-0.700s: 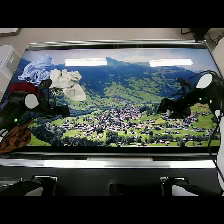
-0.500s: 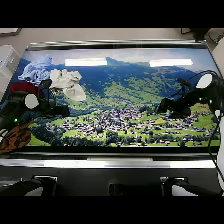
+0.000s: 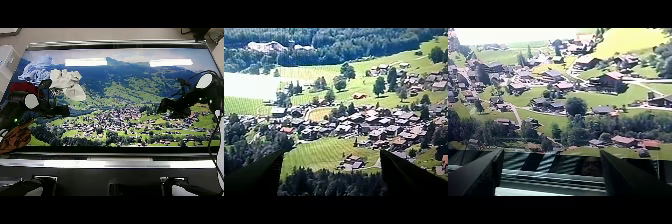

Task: Fold the clothes and pants, and hang the long-sleeved shirts on hangers.

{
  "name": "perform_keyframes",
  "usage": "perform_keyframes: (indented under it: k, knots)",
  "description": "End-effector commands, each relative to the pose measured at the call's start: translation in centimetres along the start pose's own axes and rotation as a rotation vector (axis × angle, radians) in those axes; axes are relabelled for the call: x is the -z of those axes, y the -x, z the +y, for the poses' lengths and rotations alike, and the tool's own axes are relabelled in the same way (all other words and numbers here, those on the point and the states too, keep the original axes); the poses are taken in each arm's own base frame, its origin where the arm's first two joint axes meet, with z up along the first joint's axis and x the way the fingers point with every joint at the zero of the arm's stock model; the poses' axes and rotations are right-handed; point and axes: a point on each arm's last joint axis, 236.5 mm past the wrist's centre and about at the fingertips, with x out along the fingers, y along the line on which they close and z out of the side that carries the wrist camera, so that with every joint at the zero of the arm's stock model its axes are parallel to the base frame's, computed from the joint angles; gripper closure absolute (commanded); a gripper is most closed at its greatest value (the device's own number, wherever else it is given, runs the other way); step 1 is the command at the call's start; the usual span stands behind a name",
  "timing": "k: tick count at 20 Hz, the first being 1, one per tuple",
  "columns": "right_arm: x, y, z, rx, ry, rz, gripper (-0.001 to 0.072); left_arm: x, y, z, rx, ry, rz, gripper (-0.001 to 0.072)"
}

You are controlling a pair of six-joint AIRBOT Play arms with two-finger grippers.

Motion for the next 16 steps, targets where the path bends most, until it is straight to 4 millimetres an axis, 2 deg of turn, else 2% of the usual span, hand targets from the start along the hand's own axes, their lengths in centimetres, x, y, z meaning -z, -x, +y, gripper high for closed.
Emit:
perform_keyframes:
  k: [1,4,7,8,9,10,11,12,13,14,15,16]
  knots:
    - [-0.4,0.0,0.0,-0.001,0.003,-0.018,0.0022,-1.1,0.0,-0.6,0.024,0.037,-0.049,-0.0001]
    - [-2.2,0.1,0.2,-0.005,0.003,-0.092,0.002,-5.3,0.7,-1.6,0.074,0.042,-0.227,-0.0001]
    - [-3.0,0.2,-0.9,0.042,0.019,-0.125,0.0012,-9.6,2.1,-3.0,0.142,0.059,-0.416,0.0]
    - [-3.4,0.3,-1.8,0.08,0.024,-0.142,0.0004,-11.8,2.9,-3.4,0.165,0.061,-0.515,0.0]
    - [-3.9,0.5,-2.6,0.116,0.026,-0.163,0.0009,-15.0,4.5,-3.6,0.195,0.07,-0.661,0.0]
    - [-4.6,0.7,-3.3,0.146,0.038,-0.192,0.0021,-17.9,6.0,-2.9,0.227,0.136,-0.78,0.0001]
    - [-5.1,0.8,-3.8,0.169,0.042,-0.212,0.0021,-20.5,6.6,-0.5,0.275,0.324,-0.828,0.0]
    - [-5.5,0.9,-3.9,0.172,0.045,-0.23,0.0021,-22.4,6.1,2.7,0.305,0.524,-0.814,0.0]
    - [-6.0,1.0,-3.8,0.17,0.047,-0.252,0.0021,-23.3,4.3,6.2,0.307,0.703,-0.746,0.0]
    - [-6.7,1.2,-3.7,0.168,0.049,-0.282,0.002,-22.8,1.9,8.8,0.292,0.821,-0.629,0.0]
    - [-7.2,1.3,-3.6,0.162,0.05,-0.303,0.002,-21.4,-0.7,10.5,0.287,0.923,-0.487,0.0]
    - [-7.5,1.4,-3.4,0.157,0.05,-0.317,0.0021,-20.1,-3.4,11.2,0.318,1.024,-0.355,0.0]
